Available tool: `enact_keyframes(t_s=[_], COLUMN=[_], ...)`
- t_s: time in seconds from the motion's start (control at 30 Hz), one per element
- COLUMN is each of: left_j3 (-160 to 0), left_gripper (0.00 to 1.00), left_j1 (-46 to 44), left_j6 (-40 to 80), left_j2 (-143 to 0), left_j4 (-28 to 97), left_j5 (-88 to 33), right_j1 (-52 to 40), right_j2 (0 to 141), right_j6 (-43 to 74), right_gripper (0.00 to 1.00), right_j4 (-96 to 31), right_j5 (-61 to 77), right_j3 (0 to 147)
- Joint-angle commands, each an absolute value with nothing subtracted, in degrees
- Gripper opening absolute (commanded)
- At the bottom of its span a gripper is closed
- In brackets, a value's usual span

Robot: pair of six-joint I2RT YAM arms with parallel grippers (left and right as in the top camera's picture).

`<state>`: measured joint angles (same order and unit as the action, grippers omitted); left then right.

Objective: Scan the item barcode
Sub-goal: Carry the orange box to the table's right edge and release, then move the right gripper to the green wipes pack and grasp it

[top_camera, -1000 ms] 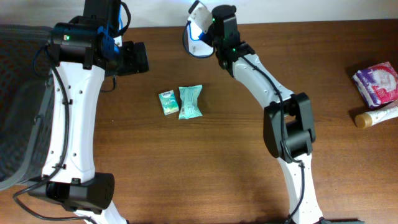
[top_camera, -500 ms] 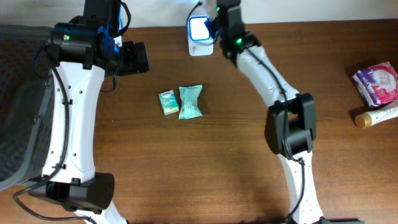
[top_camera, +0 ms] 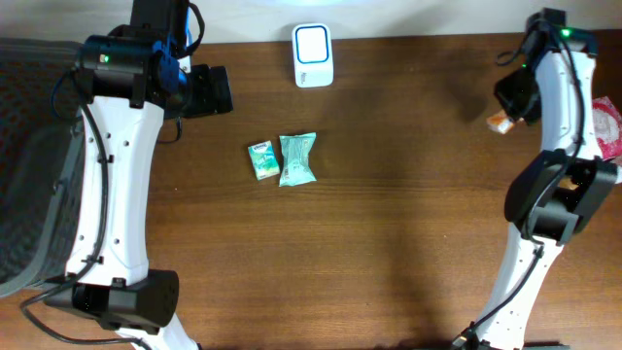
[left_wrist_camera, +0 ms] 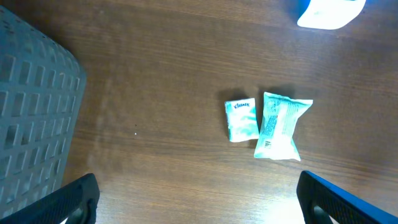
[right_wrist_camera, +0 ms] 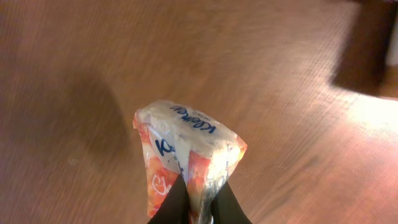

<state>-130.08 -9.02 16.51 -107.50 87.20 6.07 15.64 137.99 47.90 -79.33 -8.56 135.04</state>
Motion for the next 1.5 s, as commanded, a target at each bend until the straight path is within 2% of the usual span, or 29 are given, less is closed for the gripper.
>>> enact_keyframes(t_s=[0.0, 0.27, 0.53, 0.57, 0.6, 0.63, 0.73, 0.87, 0.93, 1.03, 1.17, 1.2, 1.37, 1.47], left_j3=[-130.50, -130.50, -130.50, -130.50, -130.50, -130.50, -130.50, -130.50, -130.50, -130.50, -130.50, -130.50, -130.50, -130.50], left_gripper=[0.99, 0.99, 0.99, 0.99, 0.99, 0.99, 0.99, 0.99, 0.99, 0.99, 0.99, 0.99, 0.99, 0.99], left_j1=[-8.82, -8.82, -8.82, -8.82, -8.82, -8.82, -8.82, -8.82, -8.80, -8.78, -8.78, -8.78, -8.82, -8.82], left_j6=[16.69, 16.69, 16.69, 16.69, 16.69, 16.69, 16.67, 16.69, 16.69, 16.69, 16.69, 16.69, 16.69, 16.69], left_j2=[-107.13, -107.13, -107.13, -107.13, -107.13, -107.13, -107.13, -107.13, -107.13, -107.13, -107.13, -107.13, -107.13, -107.13], left_j4=[87.11, 87.11, 87.11, 87.11, 87.11, 87.11, 87.11, 87.11, 87.11, 87.11, 87.11, 87.11, 87.11, 87.11], left_j5=[6.46, 6.46, 6.46, 6.46, 6.46, 6.46, 6.46, 6.46, 6.46, 6.46, 6.46, 6.46, 6.46, 6.46], right_j1=[19.00, 23.75, 25.67, 25.67, 25.67, 25.63, 25.58, 24.71, 23.24, 18.63, 10.87, 7.55, -4.84, -12.51], right_j2=[135.59, 136.22, 137.34, 137.34, 137.36, 137.34, 137.36, 137.36, 137.36, 137.36, 137.34, 137.36, 137.38, 137.45], right_j6=[51.53, 51.51, 51.53, 51.53, 51.53, 51.53, 51.51, 49.45, 42.26, 29.67, 20.05, 17.91, 16.32, 16.29], right_gripper=[0.05, 0.09, 0.10, 0.14, 0.23, 0.28, 0.62, 0.60, 0.56, 0.56, 0.63, 0.71, 0.93, 0.99], right_j4=[-81.28, -82.11, -81.62, -81.41, -81.23, -81.21, -81.25, -80.82, -78.50, -75.75, -75.68, -75.96, -75.13, -73.38], right_j5=[-13.93, -16.86, -20.60, -20.58, -20.58, -20.58, -20.60, -15.25, -7.49, 5.91, 12.12, 12.29, 12.51, 12.53], right_j3=[135.55, 135.55, 135.55, 135.55, 135.55, 135.55, 135.55, 135.55, 135.55, 135.55, 135.55, 135.55, 135.55, 135.55])
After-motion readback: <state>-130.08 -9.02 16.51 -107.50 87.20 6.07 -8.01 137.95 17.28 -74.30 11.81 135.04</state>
